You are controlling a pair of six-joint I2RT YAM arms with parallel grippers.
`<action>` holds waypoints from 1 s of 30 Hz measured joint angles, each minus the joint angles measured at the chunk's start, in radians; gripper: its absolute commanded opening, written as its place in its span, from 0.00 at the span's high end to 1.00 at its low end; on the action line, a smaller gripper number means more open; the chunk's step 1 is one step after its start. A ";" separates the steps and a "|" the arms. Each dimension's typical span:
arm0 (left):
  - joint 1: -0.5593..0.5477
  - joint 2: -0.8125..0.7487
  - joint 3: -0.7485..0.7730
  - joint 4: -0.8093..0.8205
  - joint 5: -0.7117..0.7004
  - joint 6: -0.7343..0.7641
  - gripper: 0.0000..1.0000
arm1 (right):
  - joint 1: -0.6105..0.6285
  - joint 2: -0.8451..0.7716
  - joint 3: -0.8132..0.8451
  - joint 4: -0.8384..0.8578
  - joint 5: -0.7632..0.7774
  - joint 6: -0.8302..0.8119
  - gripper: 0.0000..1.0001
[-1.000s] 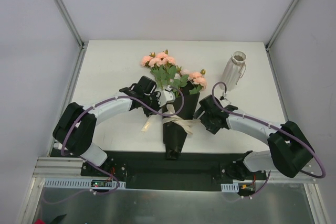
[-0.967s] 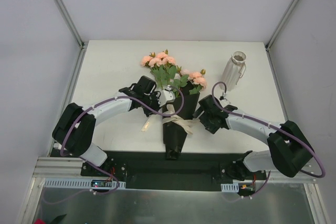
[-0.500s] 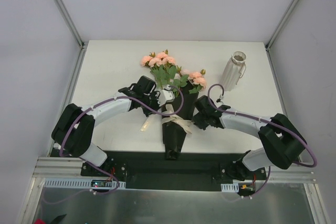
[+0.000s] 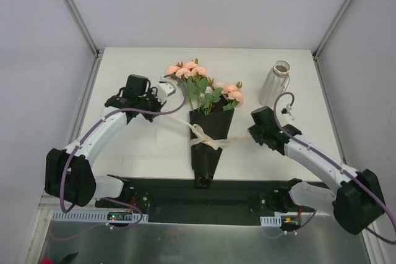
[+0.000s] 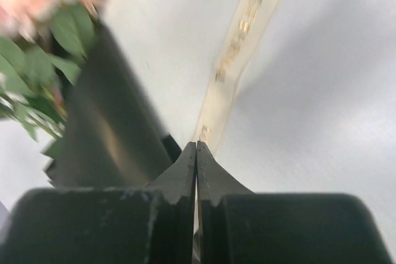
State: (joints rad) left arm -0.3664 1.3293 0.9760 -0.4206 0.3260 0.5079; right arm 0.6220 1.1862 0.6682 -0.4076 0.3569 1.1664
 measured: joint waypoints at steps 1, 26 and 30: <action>0.039 -0.018 0.005 -0.004 -0.008 -0.003 1.00 | -0.035 -0.050 0.000 -0.018 0.021 -0.029 0.99; 0.300 -0.134 0.006 -0.091 -0.253 -0.097 1.00 | 0.416 -0.072 -0.018 0.101 0.138 -0.874 0.34; 0.300 -0.134 -0.013 -0.090 -0.252 -0.097 1.00 | 0.400 -0.010 -0.018 0.193 0.046 -0.887 0.35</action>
State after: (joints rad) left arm -0.0662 1.1954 0.9634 -0.5110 0.0742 0.4107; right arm 1.0218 1.1763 0.6502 -0.2150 0.4030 0.2790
